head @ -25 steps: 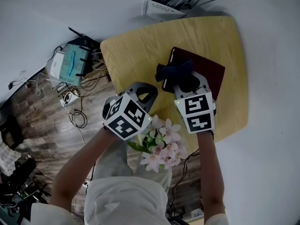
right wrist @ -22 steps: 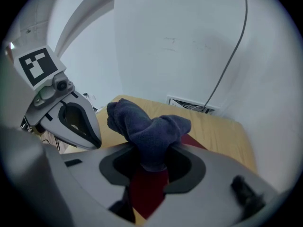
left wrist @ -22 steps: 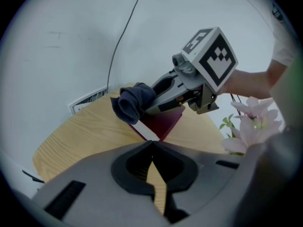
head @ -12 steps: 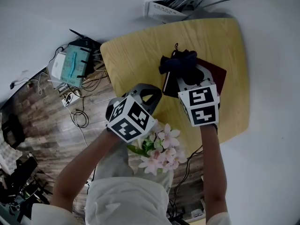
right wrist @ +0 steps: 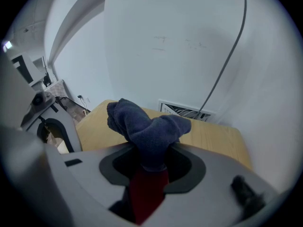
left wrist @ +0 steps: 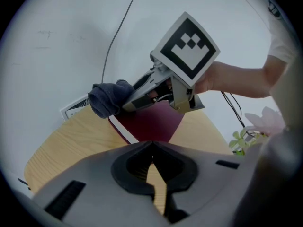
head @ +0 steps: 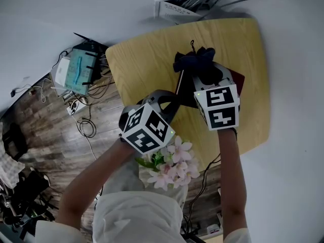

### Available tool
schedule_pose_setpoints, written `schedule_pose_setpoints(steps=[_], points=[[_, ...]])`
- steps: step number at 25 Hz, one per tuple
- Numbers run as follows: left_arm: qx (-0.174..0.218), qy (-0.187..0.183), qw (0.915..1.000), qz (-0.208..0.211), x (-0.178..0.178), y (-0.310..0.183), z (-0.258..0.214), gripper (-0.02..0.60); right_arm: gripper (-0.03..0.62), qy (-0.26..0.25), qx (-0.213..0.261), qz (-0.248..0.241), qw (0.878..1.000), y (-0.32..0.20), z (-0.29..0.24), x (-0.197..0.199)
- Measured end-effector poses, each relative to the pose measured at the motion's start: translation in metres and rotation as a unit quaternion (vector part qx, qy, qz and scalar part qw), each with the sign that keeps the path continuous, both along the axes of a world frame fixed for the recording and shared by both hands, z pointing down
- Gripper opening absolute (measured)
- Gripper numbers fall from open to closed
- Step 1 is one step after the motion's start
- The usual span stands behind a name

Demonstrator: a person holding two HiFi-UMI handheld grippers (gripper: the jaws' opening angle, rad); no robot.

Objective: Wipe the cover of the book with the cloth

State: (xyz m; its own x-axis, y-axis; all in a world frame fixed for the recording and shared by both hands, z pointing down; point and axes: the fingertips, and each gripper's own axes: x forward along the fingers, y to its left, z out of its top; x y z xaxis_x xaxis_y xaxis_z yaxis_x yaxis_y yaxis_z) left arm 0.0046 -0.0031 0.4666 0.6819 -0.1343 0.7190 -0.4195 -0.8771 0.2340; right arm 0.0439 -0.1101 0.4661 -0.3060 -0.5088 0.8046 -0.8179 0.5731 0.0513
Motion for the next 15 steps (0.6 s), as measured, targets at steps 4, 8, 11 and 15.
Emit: schedule_pose_setpoints(steps=[4,8,11,15], points=[[-0.009,0.004,0.9999,-0.009,0.001,0.000,0.002,0.011,0.152,0.001,0.001,0.004,1.000,-0.004,0.002,0.004],[-0.012,0.002,0.9999,-0.006,0.000,-0.001,0.004,0.011,0.152,0.000,0.004,0.007,1.000,-0.007,0.003,0.005],[-0.006,-0.003,1.0000,-0.007,0.001,-0.001,0.003,0.011,0.153,0.000,0.011,0.013,1.000,-0.007,0.002,0.009],[0.003,-0.009,0.9999,-0.012,0.002,-0.002,0.004,0.011,0.153,-0.001,0.013,0.017,1.000,-0.005,0.003,0.015]])
